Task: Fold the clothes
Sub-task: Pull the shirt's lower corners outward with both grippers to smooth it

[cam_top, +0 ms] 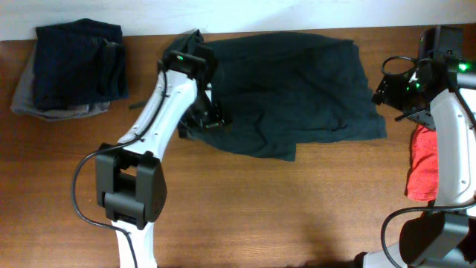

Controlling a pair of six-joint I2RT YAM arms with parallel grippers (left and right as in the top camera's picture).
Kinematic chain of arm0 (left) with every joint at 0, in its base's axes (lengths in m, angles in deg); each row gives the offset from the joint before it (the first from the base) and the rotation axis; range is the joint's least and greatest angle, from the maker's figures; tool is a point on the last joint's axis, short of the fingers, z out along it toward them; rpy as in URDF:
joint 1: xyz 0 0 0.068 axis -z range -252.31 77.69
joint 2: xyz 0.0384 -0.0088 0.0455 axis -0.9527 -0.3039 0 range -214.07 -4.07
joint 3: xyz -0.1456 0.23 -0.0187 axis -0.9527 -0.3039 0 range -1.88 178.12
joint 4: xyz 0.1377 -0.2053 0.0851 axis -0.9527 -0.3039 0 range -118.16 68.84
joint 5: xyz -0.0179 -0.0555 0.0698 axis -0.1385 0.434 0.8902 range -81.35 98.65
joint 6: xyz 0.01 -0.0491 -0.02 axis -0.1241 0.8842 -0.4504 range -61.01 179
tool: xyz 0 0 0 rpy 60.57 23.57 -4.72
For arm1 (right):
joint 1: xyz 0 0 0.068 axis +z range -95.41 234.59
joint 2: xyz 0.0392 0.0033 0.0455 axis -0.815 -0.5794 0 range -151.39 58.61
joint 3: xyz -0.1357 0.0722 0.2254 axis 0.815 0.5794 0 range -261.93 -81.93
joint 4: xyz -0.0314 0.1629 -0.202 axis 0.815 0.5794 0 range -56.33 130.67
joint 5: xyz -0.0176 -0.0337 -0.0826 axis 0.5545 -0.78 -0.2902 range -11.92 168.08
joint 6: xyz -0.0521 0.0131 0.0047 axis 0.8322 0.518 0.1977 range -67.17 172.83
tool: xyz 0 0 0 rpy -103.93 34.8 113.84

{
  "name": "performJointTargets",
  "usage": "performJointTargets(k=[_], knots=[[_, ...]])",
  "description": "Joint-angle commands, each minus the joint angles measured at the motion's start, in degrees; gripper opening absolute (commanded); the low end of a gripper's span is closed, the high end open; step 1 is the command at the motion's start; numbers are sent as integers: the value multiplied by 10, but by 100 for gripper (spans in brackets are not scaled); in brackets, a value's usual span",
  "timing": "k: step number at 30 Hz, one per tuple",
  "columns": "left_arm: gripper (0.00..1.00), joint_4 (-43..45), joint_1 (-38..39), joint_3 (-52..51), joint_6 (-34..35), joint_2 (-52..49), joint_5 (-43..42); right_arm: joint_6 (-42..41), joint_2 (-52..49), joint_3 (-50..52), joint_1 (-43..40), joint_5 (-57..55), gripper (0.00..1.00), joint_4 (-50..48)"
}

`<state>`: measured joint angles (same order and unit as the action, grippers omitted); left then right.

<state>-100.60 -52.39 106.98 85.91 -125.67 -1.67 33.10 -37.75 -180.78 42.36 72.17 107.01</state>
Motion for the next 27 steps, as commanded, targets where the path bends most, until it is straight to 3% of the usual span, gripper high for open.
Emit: performJointTargets(k=[1, 13, 27], knots=[[91, 35, 3, -47, 65, 9, -15, -7, 2, -6, 2, 4, 99, 4], [91, 129, 3, -74, 143, -32, -29, -7, 2, 6, 2, 3, 99, 17], [91, 120, 3, -75, 201, -94, -22, -7, 2, 6, 2, 3, 99, 17]])
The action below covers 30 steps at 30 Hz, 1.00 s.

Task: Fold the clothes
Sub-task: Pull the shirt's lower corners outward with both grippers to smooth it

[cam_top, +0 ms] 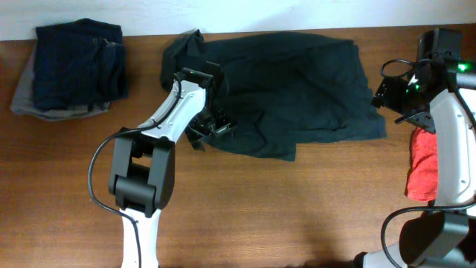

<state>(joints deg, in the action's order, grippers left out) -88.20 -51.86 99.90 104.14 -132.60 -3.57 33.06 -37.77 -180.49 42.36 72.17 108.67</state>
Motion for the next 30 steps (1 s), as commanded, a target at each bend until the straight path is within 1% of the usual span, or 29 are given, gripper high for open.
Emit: performJointTargets(k=[1, 9, 10, 13, 14, 15, 16, 18, 21, 24, 25, 26, 27, 28, 30], knots=[[91, -2, -2, -4, 22, -29, -3, -7, 2, 3, 2, 3, 99, 0], [90, 9, -2, -4, 21, -41, -1, -7, 0, 10, 2, 3, 99, 0], [81, 9, -2, -4, 21, -43, 0, -7, -1, 14, 2, 3, 99, 0], [60, 9, -3, -4, 19, -51, 0, -7, -4, 30, 2, 3, 98, -4], [56, 8, -3, -4, 19, -54, -1, -7, -5, 39, 2, 3, 99, -9], [54, 8, -3, -4, 19, -56, -3, -7, -5, 49, 2, 3, 99, -17], [49, 8, -3, -4, 18, -57, -5, -7, -5, 64, 2, 3, 99, -30], [34, 8, -3, -4, 17, -57, -5, -7, -5, 90, 1, 3, 99, -55], [19, 8, -5, -4, 15, -57, -5, -7, -5, 134, 1, 14, 99, -104], [1, 6, -11, -4, 15, -57, -5, -7, -5, 184, -2, 40, 99, -174], [1, 4, -14, -4, 14, -57, -5, -7, -5, 200, -3, 40, 99, -199], [1, 2, -19, -4, 2, -57, -5, -7, -5, 231, -5, 38, 99, -243], [1, 0, -21, -4, -1, -57, -5, -7, -6, 241, -6, 40, 99, -258], [1, -12, -30, -4, -4, -57, -5, -21, -10, 275, -7, 42, 99, -298], [1, -23, -38, -4, -7, -57, -5, -27, -17, 296, -11, 44, 99, -318]])
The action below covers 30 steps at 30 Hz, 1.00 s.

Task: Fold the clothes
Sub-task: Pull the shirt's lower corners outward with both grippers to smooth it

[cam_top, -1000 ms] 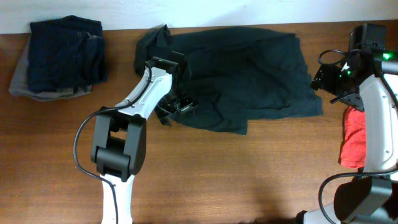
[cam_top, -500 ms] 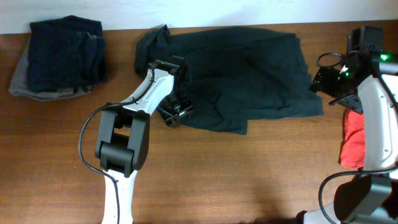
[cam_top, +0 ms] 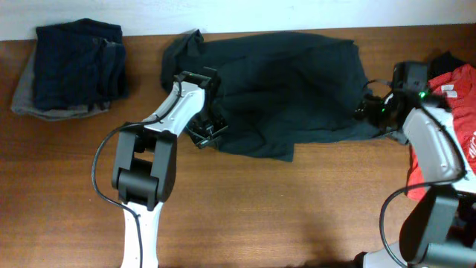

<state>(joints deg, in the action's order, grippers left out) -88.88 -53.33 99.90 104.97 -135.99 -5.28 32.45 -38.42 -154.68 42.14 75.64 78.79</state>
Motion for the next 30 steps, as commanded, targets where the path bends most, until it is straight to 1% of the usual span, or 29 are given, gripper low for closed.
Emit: performJointTargets(k=[1, 5, 8, 10, 17, 20, 24, 30], knots=[[1, -19, -28, -4, -23, -24, 12, -22, -16, 44, -10, 10, 99, -27], [1, -31, -43, -4, -35, -24, 12, -23, -46, 51, -17, 14, 99, -49], [1, -42, -55, -4, -56, -24, 13, -27, -69, 51, -23, 48, 99, -61], [1, -53, -63, -4, -58, -24, 13, -31, -84, 51, -23, 62, 99, -68], [1, -79, -99, -4, -81, -24, 17, -44, -118, 51, -23, 70, 100, -81], [1, -86, -109, -4, -90, -24, 17, -44, -123, 51, -23, 70, 95, -88], [1, -93, -113, -4, -97, -24, 18, -46, -123, 51, -23, 73, 86, -80], [1, -97, -113, -4, -97, -24, 28, -61, -123, 51, -23, 76, 85, -32]])
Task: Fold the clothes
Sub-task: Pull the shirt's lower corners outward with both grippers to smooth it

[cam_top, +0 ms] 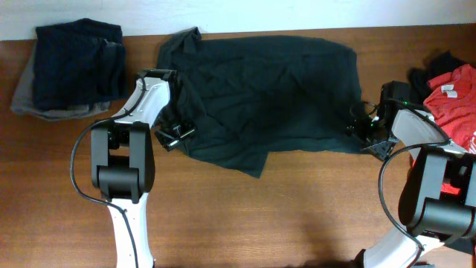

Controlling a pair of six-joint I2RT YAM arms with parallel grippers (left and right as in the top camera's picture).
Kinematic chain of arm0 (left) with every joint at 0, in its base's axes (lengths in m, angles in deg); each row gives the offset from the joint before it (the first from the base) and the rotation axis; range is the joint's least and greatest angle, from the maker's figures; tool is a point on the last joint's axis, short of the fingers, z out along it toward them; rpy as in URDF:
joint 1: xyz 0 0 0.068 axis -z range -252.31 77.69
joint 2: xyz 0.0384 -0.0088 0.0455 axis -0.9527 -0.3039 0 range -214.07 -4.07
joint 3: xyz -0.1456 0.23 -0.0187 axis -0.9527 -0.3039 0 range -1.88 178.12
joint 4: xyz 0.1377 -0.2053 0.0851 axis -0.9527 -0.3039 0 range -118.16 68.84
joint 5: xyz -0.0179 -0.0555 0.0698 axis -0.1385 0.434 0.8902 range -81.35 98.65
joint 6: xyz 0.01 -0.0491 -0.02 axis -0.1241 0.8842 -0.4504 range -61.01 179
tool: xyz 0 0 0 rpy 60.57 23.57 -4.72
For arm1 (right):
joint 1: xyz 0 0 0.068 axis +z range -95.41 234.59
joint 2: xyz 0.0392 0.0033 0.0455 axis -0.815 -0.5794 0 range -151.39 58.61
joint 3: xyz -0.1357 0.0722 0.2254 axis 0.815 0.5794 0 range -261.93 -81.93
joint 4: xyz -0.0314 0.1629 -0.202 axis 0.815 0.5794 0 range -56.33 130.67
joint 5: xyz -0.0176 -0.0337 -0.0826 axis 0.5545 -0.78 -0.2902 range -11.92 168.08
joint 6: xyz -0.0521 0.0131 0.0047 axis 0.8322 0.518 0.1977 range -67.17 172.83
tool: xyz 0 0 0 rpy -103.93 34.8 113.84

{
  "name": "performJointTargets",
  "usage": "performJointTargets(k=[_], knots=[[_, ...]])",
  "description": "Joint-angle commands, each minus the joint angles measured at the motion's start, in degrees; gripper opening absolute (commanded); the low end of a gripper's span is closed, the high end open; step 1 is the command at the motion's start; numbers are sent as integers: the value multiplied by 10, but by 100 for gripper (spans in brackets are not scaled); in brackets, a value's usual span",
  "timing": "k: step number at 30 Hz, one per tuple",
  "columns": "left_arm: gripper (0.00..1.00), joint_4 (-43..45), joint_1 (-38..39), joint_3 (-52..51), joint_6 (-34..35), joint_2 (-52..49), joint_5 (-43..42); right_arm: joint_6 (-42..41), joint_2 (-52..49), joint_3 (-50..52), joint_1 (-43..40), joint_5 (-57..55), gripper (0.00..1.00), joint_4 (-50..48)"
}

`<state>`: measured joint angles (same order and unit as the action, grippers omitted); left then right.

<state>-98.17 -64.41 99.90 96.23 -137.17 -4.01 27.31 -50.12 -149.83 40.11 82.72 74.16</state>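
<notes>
A dark green shirt [268,89] lies spread across the back half of the wooden table, its lower hem sagging to a point near the middle. My left gripper [175,135] sits at the shirt's lower left edge and is shut on the cloth there. At the shirt's lower right corner, my right gripper [360,131] is shut on the bunched fabric. The fingers of both are small and partly hidden by cloth in the overhead view.
A folded stack of navy and grey clothes [71,67] rests at the back left. A red garment [455,104] with a black one [439,63] behind it lies at the far right edge. Bare wood [282,216] fills the front of the table.
Both grippers moved left and the shirt shifted left with them. Its right edge drew in toward the right gripper, and its lower hem now hangs further left.
First the left gripper was over the shirt's left part while the right arm hovered by the red garment. The left gripper then dropped to the lower left edge, and the right one came to the shirt's right edge. Now the shirt lies further left, held at both lower corners.
</notes>
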Motion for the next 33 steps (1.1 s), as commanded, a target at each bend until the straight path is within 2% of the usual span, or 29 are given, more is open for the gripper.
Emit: performJointTargets(k=[1, 13, 15, 16, 17, 21, 25, 33], knots=[[1, -5, -2, -4, -9, -12, 16, -10, -6, 2, -2, 5, 85, 18], [1, -17, -2, -4, -22, -12, 22, -9, -7, 3, -2, -8, 86, 34], [1, -20, -2, -4, -23, -12, 22, -9, -7, 4, -2, -12, 75, 28], [1, -21, -2, -4, -31, -12, 22, -9, -8, 6, -2, -14, 60, 21], [1, -23, -2, -4, -31, -12, 23, -10, -9, 6, -2, -14, 53, 19], [1, -29, -2, -4, -37, -12, 26, -10, -13, 6, -2, -14, 33, 22], [1, -56, -2, -4, -40, -11, 26, -16, -12, 6, -2, -15, 4, 36], [1, -147, -2, 10, -54, 1, 83, -27, 28, 3, -2, -39, 4, 83]])
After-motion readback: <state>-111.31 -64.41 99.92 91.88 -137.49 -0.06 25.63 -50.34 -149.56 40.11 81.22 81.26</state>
